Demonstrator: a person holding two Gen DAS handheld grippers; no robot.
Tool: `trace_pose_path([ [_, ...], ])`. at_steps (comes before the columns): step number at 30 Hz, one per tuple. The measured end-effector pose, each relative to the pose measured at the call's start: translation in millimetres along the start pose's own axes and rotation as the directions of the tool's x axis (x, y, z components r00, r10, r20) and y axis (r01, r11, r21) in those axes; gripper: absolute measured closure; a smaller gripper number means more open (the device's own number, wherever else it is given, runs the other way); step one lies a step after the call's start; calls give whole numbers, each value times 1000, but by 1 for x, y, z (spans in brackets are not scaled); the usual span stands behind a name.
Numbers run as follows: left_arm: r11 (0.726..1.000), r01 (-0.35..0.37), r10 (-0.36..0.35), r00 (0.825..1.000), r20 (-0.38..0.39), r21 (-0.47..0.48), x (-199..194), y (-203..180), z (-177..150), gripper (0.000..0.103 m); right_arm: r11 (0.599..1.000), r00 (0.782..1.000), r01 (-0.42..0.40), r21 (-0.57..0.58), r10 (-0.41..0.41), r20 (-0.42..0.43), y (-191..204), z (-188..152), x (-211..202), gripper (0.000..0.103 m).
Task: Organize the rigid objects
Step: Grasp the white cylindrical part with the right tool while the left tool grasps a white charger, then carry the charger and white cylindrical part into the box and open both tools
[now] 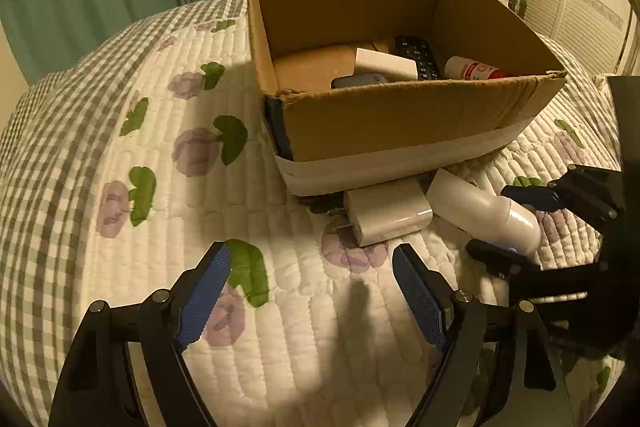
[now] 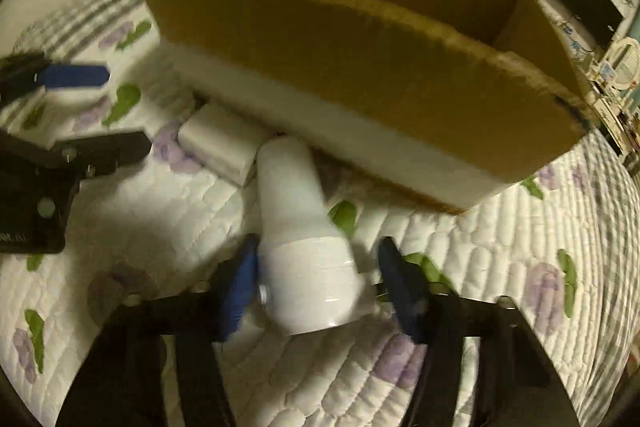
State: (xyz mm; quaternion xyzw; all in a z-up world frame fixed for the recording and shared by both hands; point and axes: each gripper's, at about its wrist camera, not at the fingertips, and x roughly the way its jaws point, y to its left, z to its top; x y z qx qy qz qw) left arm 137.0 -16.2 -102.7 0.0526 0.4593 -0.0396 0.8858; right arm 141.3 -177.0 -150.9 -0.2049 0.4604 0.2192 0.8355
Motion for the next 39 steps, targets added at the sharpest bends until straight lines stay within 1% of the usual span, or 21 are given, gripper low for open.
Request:
trace_pose_path([
  [2, 1000, 5, -5, 1000, -5, -9, 4, -2, 0, 18, 1000, 1000, -20, 23, 19, 23, -4, -2, -7, 50],
  [6, 1000, 24, -24, 1000, -10, -18, 11, -8, 0, 18, 997, 998, 1, 80, -6, 61, -17, -13, -26, 51],
  [9, 999, 34, -34, 999, -6, -17, 16, -15, 1, 18, 989, 995, 62, 136, -72, 73, -33, -24, -38, 51],
  [10, 999, 37, -37, 999, -7, -20, 20, -15, 2, 18, 982, 992, 92, 167, -105, 70, -40, -27, -40, 51],
  [12, 999, 46, -46, 999, -12, -28, 24, -20, 3, 18, 968, 988, 130, 215, -146, 60, -50, -32, -41, 51],
  [13, 998, 51, -52, 999, -15, -35, 27, -23, 4, 18, 958, 986, 144, 246, -161, 48, -59, -38, -42, 51],
  [15, 997, 64, -65, 998, -21, -46, 31, -28, 7, 18, 951, 986, 146, 271, -162, 37, -69, -42, -42, 51],
  [17, 997, 62, -63, 998, -25, -47, 36, -33, 10, 18, 952, 987, 143, 272, -159, 37, -72, -47, -42, 51],
  [20, 998, 33, -35, 999, -30, -52, 47, -37, 16, 18, 952, 988, 134, 274, -151, 42, -72, -44, -41, 51],
  [25, 997, 2, -4, 1000, -30, -72, 56, -36, 22, 18, 954, 990, 118, 274, -134, 42, -66, -43, -33, 52],
  [28, 998, -5, 4, 1000, -22, -65, 60, -32, 26, 20, 955, 991, 110, 275, -127, 45, -66, -42, -32, 53],
  [29, 998, -16, 15, 1000, -20, -57, 61, -33, 26, 24, 955, 991, 110, 274, -127, 42, -66, -42, -32, 53],
  [30, 998, -30, 29, 999, -20, -51, 60, -38, 26, 31, 955, 991, 111, 275, -127, 43, -66, -42, -32, 53],
  [31, 998, -37, 36, 999, -22, -47, 60, -37, 26, 32, 955, 991, 110, 275, -126, 42, -69, -41, -31, 53],
  [39, 1000, -4, 3, 999, -52, -14, 49, -33, 18, 32, 957, 991, 124, 263, -133, 18, -64, -42, -40, 53],
])
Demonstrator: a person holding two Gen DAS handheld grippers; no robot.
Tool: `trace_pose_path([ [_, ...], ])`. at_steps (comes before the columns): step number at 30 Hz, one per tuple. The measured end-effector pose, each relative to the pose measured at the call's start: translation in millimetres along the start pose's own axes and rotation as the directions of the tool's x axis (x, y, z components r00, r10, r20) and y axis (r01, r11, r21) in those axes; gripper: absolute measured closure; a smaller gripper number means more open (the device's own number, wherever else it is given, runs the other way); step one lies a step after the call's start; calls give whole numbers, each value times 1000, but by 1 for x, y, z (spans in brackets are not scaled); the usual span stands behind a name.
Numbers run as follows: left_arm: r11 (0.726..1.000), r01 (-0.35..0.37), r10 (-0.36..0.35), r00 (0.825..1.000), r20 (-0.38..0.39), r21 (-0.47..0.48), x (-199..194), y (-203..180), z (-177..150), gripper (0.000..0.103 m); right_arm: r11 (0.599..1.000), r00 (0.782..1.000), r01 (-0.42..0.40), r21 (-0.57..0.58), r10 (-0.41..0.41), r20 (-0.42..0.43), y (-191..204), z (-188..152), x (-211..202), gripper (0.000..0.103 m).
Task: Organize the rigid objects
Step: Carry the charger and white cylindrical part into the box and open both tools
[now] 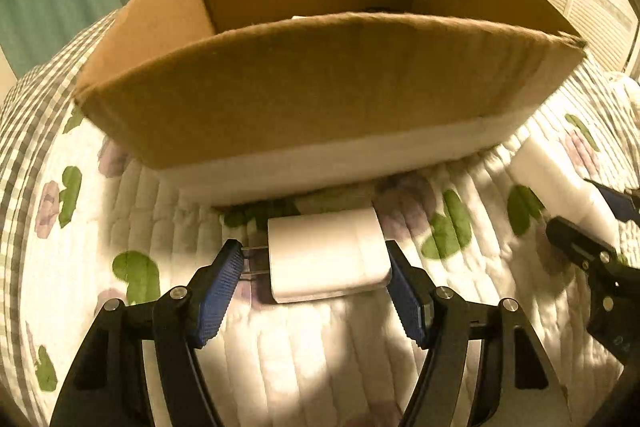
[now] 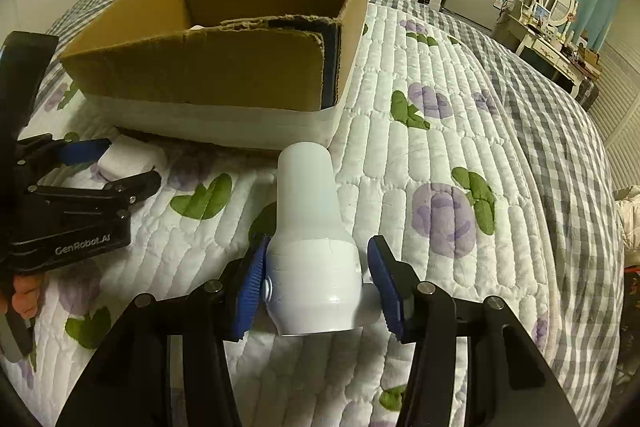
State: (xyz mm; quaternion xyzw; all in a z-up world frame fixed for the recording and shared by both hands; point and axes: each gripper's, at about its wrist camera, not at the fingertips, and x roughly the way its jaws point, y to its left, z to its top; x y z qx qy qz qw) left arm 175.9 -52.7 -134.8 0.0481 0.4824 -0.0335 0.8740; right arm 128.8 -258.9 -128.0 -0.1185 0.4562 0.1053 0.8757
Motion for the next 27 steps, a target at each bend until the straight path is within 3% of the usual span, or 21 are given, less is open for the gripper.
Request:
trace_pose_path([
  [11, 998, 45, -46, 999, 2, 49, -48, 8, -19, 32, 999, 999, 35, -25, -35, 32, 7, -3, -46, 53],
  [22, 998, 54, -56, 996, 63, 33, -115, 4, -18, 32, 999, 990, 42, -8, -41, 134, 19, 16, -112, 53],
  [27, 997, 72, -74, 989, 125, 22, -147, 2, -12, 32, 999, 983, 36, 21, -40, 181, 19, 30, -132, 53],
])
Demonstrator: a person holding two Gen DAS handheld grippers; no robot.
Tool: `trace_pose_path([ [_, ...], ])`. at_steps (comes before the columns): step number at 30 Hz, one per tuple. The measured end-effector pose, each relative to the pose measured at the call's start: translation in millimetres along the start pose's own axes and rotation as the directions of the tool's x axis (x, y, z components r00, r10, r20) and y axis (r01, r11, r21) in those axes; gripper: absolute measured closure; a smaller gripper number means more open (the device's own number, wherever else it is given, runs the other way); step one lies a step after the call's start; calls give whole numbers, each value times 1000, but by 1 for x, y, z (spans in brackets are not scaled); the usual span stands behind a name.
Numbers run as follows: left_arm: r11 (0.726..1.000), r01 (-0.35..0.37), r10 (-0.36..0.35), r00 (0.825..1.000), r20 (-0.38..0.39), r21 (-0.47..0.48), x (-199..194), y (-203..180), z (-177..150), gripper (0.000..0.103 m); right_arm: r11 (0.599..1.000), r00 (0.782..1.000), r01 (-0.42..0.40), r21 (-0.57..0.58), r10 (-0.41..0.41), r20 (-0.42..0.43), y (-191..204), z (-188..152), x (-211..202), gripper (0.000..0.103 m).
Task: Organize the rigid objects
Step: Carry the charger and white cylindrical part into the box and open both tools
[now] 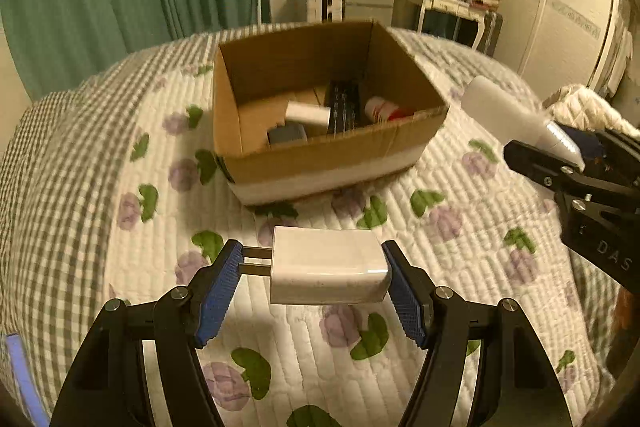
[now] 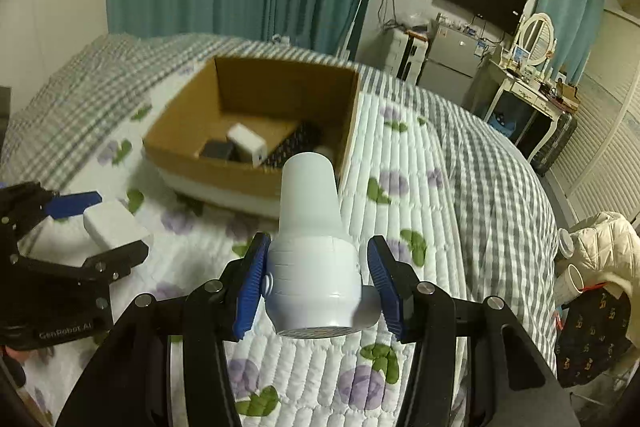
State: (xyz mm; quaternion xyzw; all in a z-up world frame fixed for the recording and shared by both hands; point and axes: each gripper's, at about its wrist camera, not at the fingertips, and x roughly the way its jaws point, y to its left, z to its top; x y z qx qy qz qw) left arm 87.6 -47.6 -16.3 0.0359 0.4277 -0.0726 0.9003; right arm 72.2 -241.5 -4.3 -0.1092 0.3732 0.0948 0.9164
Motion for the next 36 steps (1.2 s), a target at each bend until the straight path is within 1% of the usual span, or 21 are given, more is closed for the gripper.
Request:
trace_pose_path([
  [6, 1000, 0, 0, 996, 91, 0, -10, 6, 25, 32, 1000, 998, 2, 19, -4, 66, -2, 27, -8, 53],
  [11, 1000, -29, 31, 983, 181, -11, -11, 15, 51, 32, 1000, 990, 6, -17, -3, 139, 4, 54, -11, 53],
  [16, 998, -34, 43, 972, 230, -43, -3, 30, 79, 32, 998, 978, -6, -65, 19, 206, 13, 82, -9, 53],
  [20, 998, -30, 45, 967, 249, -61, 11, 39, 97, 32, 998, 975, -30, -47, 39, 219, 12, 97, 7, 53],
  [24, 999, -10, 21, 974, 226, -48, 33, 40, 111, 32, 999, 977, -34, -19, 37, 211, 7, 105, 29, 53],
  [26, 999, -18, 25, 976, 216, -36, 44, 37, 114, 32, 999, 980, -34, -5, 35, 198, 3, 105, 41, 53],
  [28, 1000, -16, 21, 979, 204, -22, 56, 33, 114, 32, 999, 983, -41, 13, 38, 178, -2, 102, 54, 53],
  [32, 1000, -25, 24, 983, 184, 3, 75, 28, 112, 32, 999, 990, -41, 10, 39, 138, -5, 94, 75, 53],
  [36, 1000, -28, 29, 987, 155, -8, 91, 30, 109, 32, 999, 993, -43, 3, 42, 112, -4, 87, 91, 53],
])
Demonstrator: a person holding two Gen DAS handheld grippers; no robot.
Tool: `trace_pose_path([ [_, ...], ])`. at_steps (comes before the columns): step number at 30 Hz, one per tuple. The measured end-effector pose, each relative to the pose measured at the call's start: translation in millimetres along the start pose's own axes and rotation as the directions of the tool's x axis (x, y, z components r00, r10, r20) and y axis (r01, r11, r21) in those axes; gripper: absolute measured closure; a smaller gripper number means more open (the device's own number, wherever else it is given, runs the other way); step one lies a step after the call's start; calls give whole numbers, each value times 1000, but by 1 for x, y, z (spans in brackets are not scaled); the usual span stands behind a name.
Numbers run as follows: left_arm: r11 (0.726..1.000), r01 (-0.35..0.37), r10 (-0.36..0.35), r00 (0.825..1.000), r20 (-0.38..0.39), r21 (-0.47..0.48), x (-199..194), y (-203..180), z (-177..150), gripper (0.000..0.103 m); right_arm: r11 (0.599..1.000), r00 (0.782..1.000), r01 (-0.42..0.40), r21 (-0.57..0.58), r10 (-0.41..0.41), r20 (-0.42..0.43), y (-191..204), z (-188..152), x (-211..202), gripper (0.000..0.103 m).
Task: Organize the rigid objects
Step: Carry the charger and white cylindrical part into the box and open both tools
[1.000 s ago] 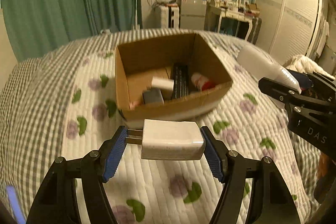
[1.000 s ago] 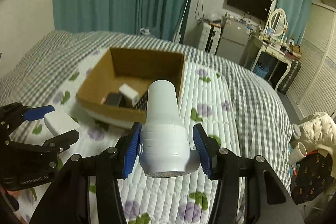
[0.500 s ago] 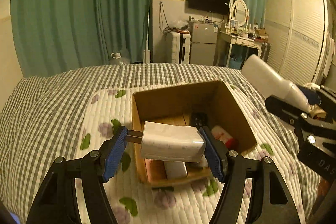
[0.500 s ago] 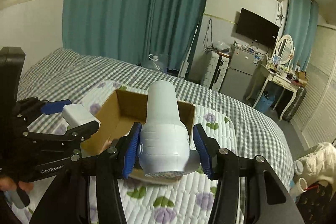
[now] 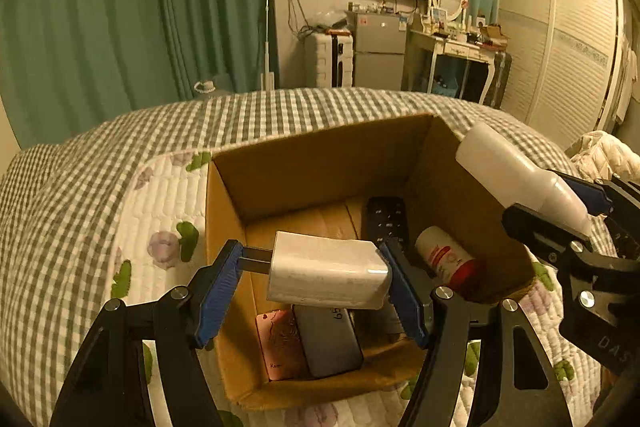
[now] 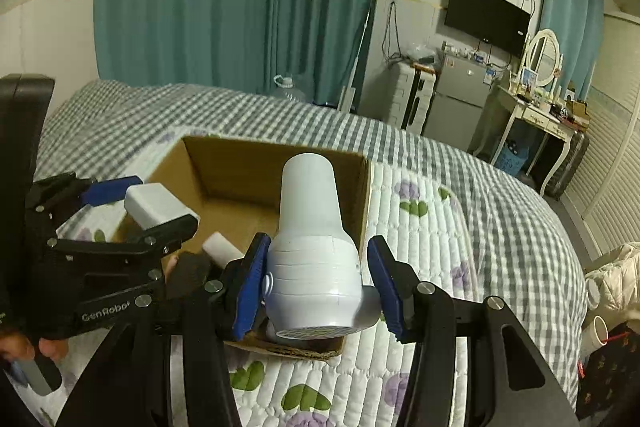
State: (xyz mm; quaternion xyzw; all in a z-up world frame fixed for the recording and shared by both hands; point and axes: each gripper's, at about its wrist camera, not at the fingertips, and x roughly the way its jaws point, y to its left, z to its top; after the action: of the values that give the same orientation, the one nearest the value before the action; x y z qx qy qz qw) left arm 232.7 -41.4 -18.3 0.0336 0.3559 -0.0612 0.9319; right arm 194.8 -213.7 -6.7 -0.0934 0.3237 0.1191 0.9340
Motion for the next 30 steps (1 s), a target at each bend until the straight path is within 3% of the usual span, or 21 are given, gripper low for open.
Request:
trace_pose_path([
  [8, 1000, 9, -10, 999, -32, -25, 15, 7, -5, 31, 1000, 1000, -8, 6, 8, -14, -5, -5, 15, 53],
  [17, 999, 1, -1, 1000, 1, -49, 3, 21, 8, 26, 998, 1000, -25, 57, 25, 5, -6, 7, 28, 53],
  [24, 993, -63, 66, 997, 32, -101, -9, 50, 17, 26, 996, 999, -50, 73, 50, 6, 14, 22, 45, 53],
  [30, 989, -113, 118, 992, 43, -91, -23, 64, 16, 26, 987, 998, -62, 148, 66, -23, 21, 24, 65, 52],
])
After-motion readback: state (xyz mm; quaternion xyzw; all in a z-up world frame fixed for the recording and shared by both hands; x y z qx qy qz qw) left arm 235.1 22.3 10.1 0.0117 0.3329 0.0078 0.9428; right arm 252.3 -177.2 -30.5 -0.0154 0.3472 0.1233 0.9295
